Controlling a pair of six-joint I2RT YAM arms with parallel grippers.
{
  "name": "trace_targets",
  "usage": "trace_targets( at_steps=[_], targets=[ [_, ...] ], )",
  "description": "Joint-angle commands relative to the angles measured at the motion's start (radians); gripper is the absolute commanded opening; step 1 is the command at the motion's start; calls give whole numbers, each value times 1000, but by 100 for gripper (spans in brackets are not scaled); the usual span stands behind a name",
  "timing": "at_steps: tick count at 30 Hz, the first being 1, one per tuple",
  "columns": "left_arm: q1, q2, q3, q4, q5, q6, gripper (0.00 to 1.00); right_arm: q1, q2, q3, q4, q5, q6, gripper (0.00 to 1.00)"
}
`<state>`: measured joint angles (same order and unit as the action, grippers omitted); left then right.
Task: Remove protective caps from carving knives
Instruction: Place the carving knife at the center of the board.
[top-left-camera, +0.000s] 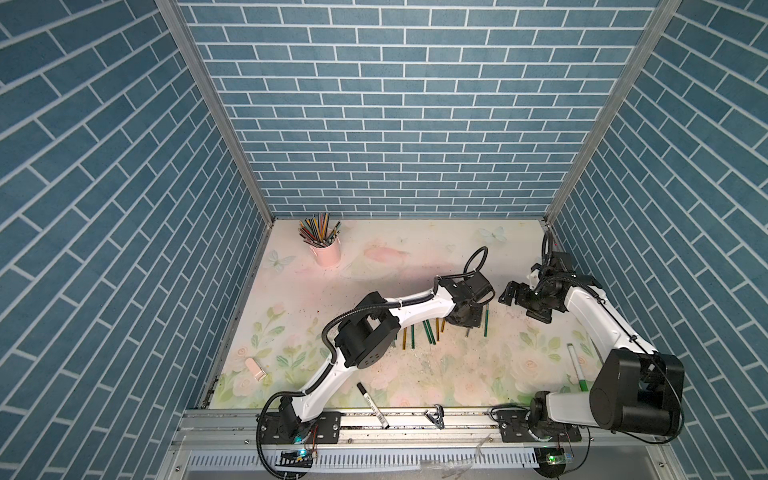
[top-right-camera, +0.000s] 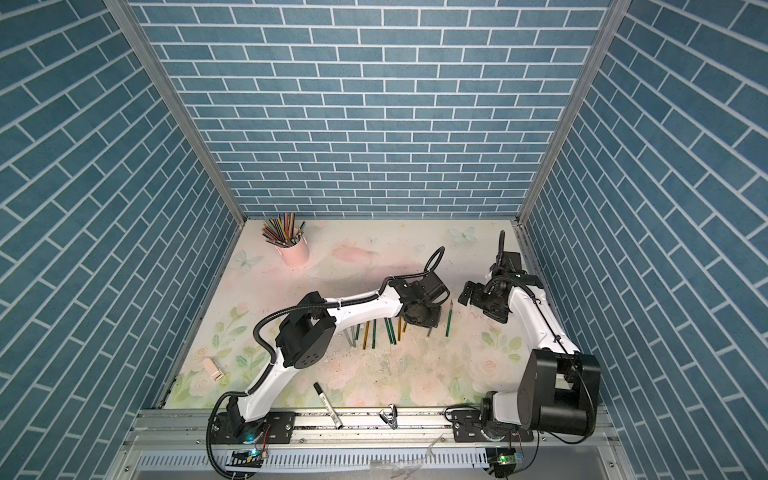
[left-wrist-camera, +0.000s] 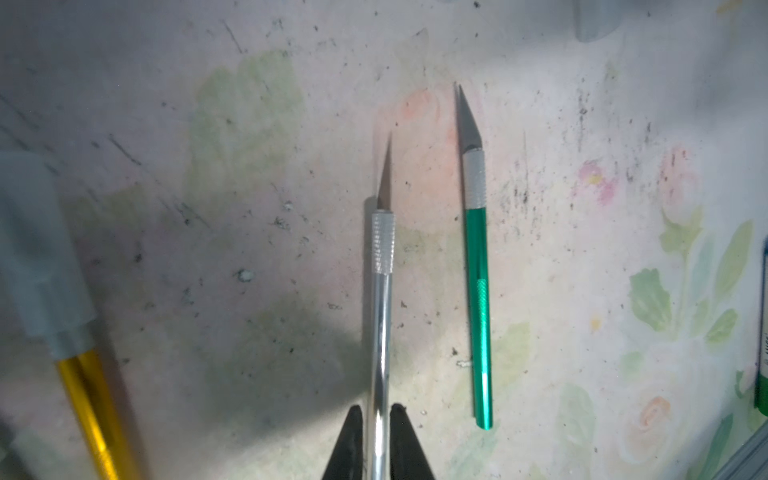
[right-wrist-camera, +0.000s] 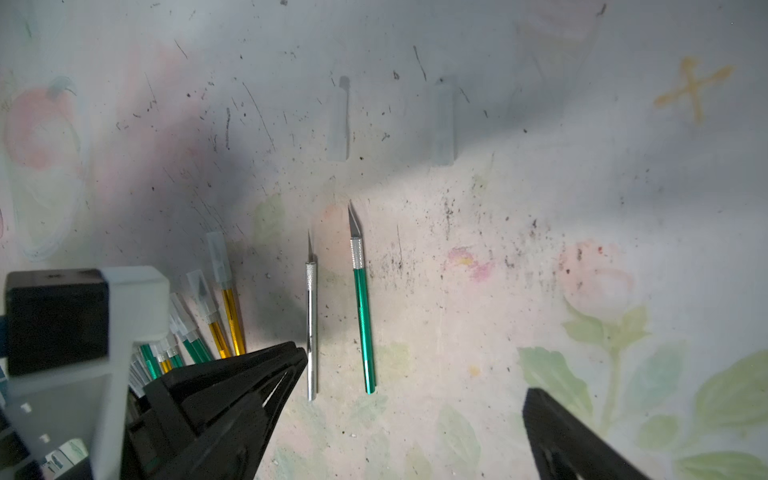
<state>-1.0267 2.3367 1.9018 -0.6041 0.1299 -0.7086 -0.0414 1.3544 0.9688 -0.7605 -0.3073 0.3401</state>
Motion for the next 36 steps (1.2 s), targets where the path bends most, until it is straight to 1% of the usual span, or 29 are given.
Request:
trace_targets(
  at_steps=[1, 10, 15, 18, 20, 23, 25, 30, 32, 36],
  targets=[
    [-6, 15, 34, -38, -31, -27, 16, -6, -18, -5, -4, -26, 4, 98],
    [-5, 23, 48, -41, -26, -30, 17, -12, -9, -13, 3, -31, -3, 98],
    [-5, 0, 47, -38, -28, -17, 25, -12, -3, -12, 9, -32, -5, 98],
    [-5, -25, 38, -28, -30, -5, 34, -12, 1, -2, 8, -31, -8, 98],
    [-4, -44, 37, -29, -33, 6, 43, -12, 3, 9, -1, -26, -17, 98],
    [-5, -73, 32, -33, -45, 30, 54, -12, -5, 17, -3, -15, -21, 98],
    [-3, -93, 20, -35, -54, 44, 59, -12, -10, 18, -3, -13, -21, 98],
    [4, -151, -26, -33, -82, 66, 75, -12, -8, 18, 3, -16, -19, 98],
    [13, -174, -50, -36, -89, 68, 85, -12, -5, 21, 9, -19, -16, 98],
    [28, -217, -98, -51, -123, 80, 99, -12, 7, 40, 22, -23, -9, 98]
  ],
)
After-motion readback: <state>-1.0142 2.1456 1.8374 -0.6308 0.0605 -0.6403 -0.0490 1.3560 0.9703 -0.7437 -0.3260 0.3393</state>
